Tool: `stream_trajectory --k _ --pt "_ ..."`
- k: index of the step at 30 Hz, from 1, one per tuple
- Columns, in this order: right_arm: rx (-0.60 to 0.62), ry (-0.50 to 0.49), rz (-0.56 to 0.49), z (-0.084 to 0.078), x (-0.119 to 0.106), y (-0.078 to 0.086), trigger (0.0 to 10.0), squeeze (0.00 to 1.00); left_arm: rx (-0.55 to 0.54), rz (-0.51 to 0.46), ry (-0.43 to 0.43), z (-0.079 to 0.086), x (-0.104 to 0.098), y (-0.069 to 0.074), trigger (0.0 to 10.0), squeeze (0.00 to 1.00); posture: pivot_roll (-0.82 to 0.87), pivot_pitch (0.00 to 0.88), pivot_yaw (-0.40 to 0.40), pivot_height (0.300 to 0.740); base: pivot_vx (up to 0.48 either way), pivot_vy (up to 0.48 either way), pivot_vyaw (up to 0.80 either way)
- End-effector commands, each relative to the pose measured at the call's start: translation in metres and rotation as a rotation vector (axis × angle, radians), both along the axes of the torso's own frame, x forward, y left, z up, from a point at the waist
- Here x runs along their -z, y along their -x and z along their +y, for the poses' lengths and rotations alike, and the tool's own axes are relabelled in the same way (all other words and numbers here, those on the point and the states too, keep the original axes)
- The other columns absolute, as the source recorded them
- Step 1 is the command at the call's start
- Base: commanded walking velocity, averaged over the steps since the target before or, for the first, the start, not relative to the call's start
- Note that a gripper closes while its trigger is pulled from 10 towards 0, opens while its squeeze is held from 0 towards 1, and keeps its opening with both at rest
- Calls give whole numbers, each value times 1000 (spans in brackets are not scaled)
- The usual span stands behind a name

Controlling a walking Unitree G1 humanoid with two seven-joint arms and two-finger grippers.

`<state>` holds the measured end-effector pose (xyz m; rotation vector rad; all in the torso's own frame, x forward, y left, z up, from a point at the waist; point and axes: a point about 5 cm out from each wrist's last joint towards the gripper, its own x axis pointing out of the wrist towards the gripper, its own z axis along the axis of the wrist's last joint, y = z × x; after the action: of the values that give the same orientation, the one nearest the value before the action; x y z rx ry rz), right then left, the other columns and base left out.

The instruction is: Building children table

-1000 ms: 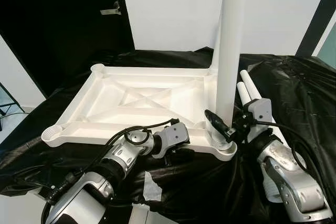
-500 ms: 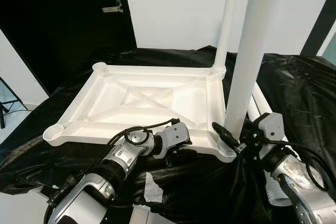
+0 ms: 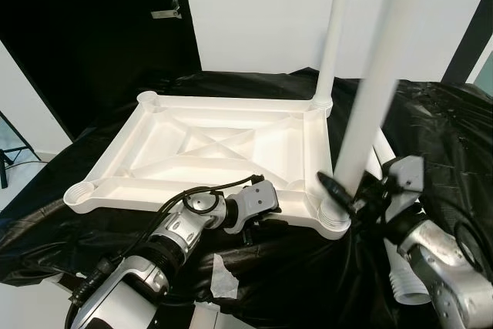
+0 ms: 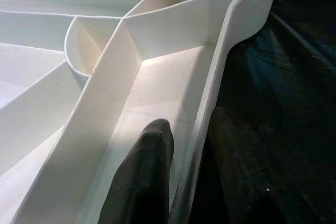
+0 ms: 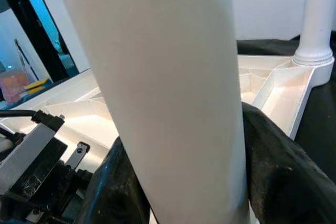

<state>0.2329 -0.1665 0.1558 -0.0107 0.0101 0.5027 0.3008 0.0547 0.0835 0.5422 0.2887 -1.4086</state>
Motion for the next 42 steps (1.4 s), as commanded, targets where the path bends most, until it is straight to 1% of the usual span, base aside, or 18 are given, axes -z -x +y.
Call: stream_trajectory --k 1,4,11,13,14,17,23,24,26,27,28,29,33,34,35,36,39,42 --pt "16 -25 206 1 30 4 10000 0 -9 68 -81 7 20 8 10000 0 -87 0 52 740 0 0 0" --pt "-13 -35 232 6 26 4 10000 0 -6 71 -77 7 21 9 10000 0 -88 0 49 740 0 0 0" --pt "-9 0 272 5 31 10 10000 0 -14 69 -74 6 21 8 10000 0 -88 0 47 740 0 0 0" --pt "61 -20 230 10 32 11 10000 0 -20 68 -75 6 21 8 10000 0 -82 0 46 740 0 0 0" --pt "61 -20 230 10 32 11 10000 0 -20 68 -75 6 21 8 10000 0 -82 0 46 740 0 0 0" --pt "183 -56 156 22 35 14 10000 0 -26 67 -77 7 22 8 10000 0 -58 0 52 740 0 0 0" --pt "231 -77 121 26 37 16 10000 0 -27 67 -78 9 22 9 10000 0 -38 0 61 740 0 0 0" --pt "260 -78 87 25 36 15 10000 0 -27 68 -84 11 22 9 10000 0 -20 0 68 740 0 0 0" --pt "320 -52 -21 30 33 14 10000 0 -27 76 -100 19 23 12 10000 0 42 0 80 740 0 0 0" --pt "320 -52 -21 30 33 14 10000 0 -27 76 -100 19 23 12 10000 0 42 0 80 740 0 0 0" --pt "342 -49 -81 43 33 12 10000 0 -34 79 -115 25 23 14 10000 0 78 19 86 740 0 0 0" --pt "342 -49 -81 43 33 12 10000 0 -34 79 -115 25 23 14 10000 0 78 19 86 740 0 0 0" --pt "399 -59 -125 58 34 8 10000 0 -41 84 -122 31 22 18 10000 0 122 40 92 740 0 0 0" --pt "407 -60 -135 63 34 7 10000 0 -47 85 -127 34 22 19 10000 0 139 46 93 740 0 0 0" --pt "407 -60 -135 63 34 7 10000 0 -47 85 -127 34 22 19 10000 0 139 46 93 740 0 0 0" --pt "403 -69 -134 69 36 6 10000 0 -58 85 -133 38 23 20 10000 0 142 46 93 740 0 0 0" --pt "398 -73 -132 70 38 5 10000 0 -66 87 -131 39 23 20 10000 0 141 47 88 740 0 0 0" --pt "401 -60 -150 67 39 5 10000 0 -74 91 -127 38 23 21 10000 0 126 45 82 740 0 0 0"
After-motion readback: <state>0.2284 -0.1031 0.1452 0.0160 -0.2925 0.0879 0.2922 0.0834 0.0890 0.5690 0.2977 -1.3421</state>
